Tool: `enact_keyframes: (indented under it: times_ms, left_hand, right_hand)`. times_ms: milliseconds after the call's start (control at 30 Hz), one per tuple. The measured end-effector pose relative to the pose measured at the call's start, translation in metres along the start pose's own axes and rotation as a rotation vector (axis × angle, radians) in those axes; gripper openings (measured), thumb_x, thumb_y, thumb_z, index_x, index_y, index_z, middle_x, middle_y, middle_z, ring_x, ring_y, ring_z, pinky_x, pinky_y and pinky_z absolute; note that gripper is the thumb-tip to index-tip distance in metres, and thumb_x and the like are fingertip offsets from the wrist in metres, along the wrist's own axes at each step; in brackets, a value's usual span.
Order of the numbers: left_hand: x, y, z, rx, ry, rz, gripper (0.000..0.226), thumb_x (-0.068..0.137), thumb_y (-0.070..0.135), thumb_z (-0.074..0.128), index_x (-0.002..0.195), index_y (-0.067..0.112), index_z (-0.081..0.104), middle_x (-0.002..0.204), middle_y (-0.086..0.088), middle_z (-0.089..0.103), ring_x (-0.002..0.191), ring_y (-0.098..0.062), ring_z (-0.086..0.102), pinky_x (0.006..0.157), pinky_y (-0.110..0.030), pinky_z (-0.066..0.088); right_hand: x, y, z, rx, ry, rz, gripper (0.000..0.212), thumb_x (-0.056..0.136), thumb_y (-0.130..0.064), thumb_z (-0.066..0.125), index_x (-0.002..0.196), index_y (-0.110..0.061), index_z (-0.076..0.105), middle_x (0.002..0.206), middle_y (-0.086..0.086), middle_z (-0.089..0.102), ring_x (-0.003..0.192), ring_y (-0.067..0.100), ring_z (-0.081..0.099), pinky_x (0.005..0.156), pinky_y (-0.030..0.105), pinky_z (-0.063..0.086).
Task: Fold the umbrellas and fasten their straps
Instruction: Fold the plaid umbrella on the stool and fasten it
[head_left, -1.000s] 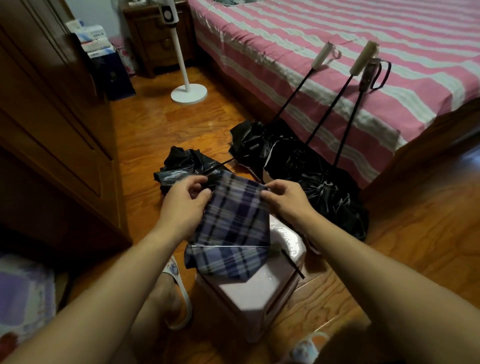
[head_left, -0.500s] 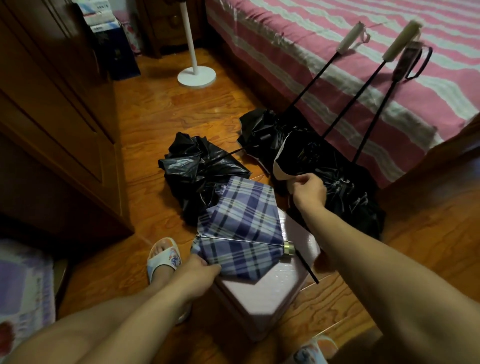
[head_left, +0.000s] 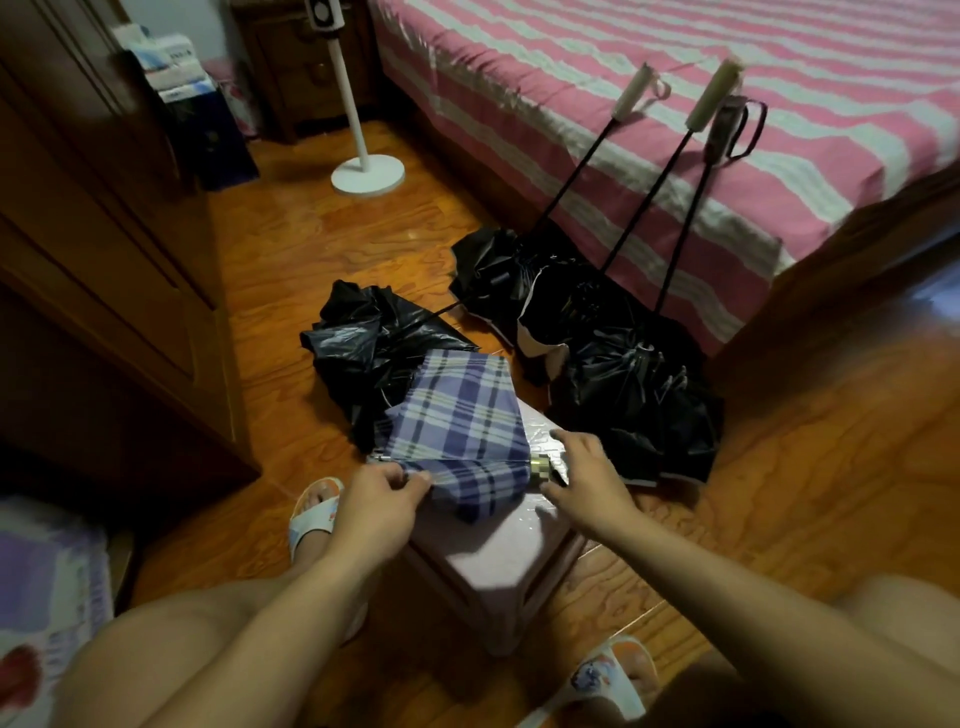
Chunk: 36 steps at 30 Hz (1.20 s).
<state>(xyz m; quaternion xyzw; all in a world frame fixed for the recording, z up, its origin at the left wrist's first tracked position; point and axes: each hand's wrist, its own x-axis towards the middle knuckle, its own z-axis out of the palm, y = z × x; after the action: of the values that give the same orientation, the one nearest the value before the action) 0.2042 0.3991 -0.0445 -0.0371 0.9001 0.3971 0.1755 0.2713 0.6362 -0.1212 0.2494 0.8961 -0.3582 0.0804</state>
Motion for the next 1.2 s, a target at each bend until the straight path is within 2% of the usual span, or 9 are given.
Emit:
enact_keyframes:
  times_ms: [133,300,400,500,733,833,933,1067,1200]
  left_hand:
    - [-0.006,0.004,-0.004,0.061,-0.034,0.072,0.042,0.100,0.034,0.062,0.083,-0.005,0.058,0.066,-0.009,0.047,0.062,-0.022,0.048,0.058,-0.035,0.031]
    - [-0.011,0.021,-0.028,-0.054,0.056,0.092,0.034,0.100,0.034,0.061,0.085,0.004,0.063,0.066,-0.012,0.061,0.063,-0.031,0.061,0.063,-0.048,0.051]
    - [-0.023,0.014,-0.039,-0.105,-0.052,-0.036,0.022,0.102,0.024,0.060,0.094,0.004,0.065,0.062,-0.010,0.066,0.053,-0.024,0.063,0.053,-0.034,0.051]
    - [-0.026,-0.007,-0.040,0.108,-0.243,-0.134,0.020,0.102,0.025,0.060,0.098,0.006,0.064,0.071,-0.008,0.071,0.054,-0.017,0.063,0.047,-0.025,0.047]
    - [0.002,-0.007,-0.034,0.141,-0.061,0.006,0.003,0.099,0.029,0.063,0.102,0.027,0.064,0.097,0.005,0.067,0.086,-0.014,0.064,0.078,-0.038,0.056]
    - [0.030,0.015,-0.036,0.124,-0.093,-0.005,0.028,0.099,0.036,0.064,0.121,0.019,0.062,0.108,0.003,0.065,0.091,-0.014,0.062,0.072,-0.034,0.050]
    - [0.064,0.037,-0.037,0.221,-0.148,-0.034,0.035,0.100,0.043,0.061,0.123,0.017,0.057,0.100,0.000,0.064,0.084,-0.017,0.061,0.066,-0.034,0.047]
    - [0.097,0.046,-0.031,0.063,-0.189,-0.068,0.021,0.102,0.040,0.059,0.096,0.021,0.065,0.105,-0.004,0.067,0.082,-0.013,0.057,0.071,-0.034,0.045]
    - [0.108,0.051,-0.022,-0.044,-0.264,-0.093,0.021,0.102,0.036,0.059,0.107,0.018,0.068,0.103,-0.002,0.065,0.080,-0.011,0.054,0.063,-0.026,0.039]
  right_hand:
    - [0.016,-0.002,0.002,-0.136,-0.029,-0.140,0.056,0.081,-0.037,0.077,0.133,-0.027,0.058,0.125,0.001,0.060,0.119,0.027,0.055,0.098,0.041,0.048]
    - [0.026,-0.015,-0.013,0.081,-0.210,-0.109,0.032,0.087,-0.027,0.080,0.114,-0.017,0.068,0.098,-0.001,0.067,0.092,0.021,0.065,0.085,0.035,0.054]
    - [0.020,-0.014,-0.022,-0.003,-0.316,-0.087,0.030,0.089,-0.025,0.077,0.115,-0.013,0.065,0.102,0.003,0.064,0.093,0.020,0.061,0.077,0.029,0.047]
    - [0.011,-0.004,-0.014,-0.214,-0.253,-0.126,0.031,0.080,-0.027,0.078,0.107,-0.019,0.064,0.109,0.007,0.065,0.099,0.025,0.058,0.076,0.029,0.042]
    - [0.014,-0.008,-0.018,-0.084,-0.221,0.011,0.040,0.082,-0.014,0.073,0.121,-0.016,0.065,0.120,0.007,0.064,0.106,0.023,0.062,0.085,0.030,0.053]
    - [0.019,-0.009,-0.019,0.008,-0.097,0.068,0.022,0.084,-0.008,0.068,0.102,-0.022,0.066,0.109,0.000,0.067,0.099,0.020,0.063,0.083,0.032,0.054]
    - [0.022,-0.023,-0.013,0.206,0.008,0.070,0.012,0.088,-0.016,0.072,0.091,-0.026,0.066,0.093,-0.007,0.068,0.093,0.016,0.065,0.085,0.035,0.055]
    - [0.033,-0.035,-0.001,0.319,-0.006,0.043,0.028,0.090,-0.027,0.075,0.115,-0.029,0.063,0.106,-0.011,0.067,0.097,0.010,0.064,0.087,0.032,0.054]
    - [0.044,-0.043,0.004,0.455,-0.019,0.078,0.028,0.089,-0.021,0.077,0.114,-0.020,0.065,0.097,-0.005,0.068,0.085,0.011,0.066,0.069,0.023,0.051]
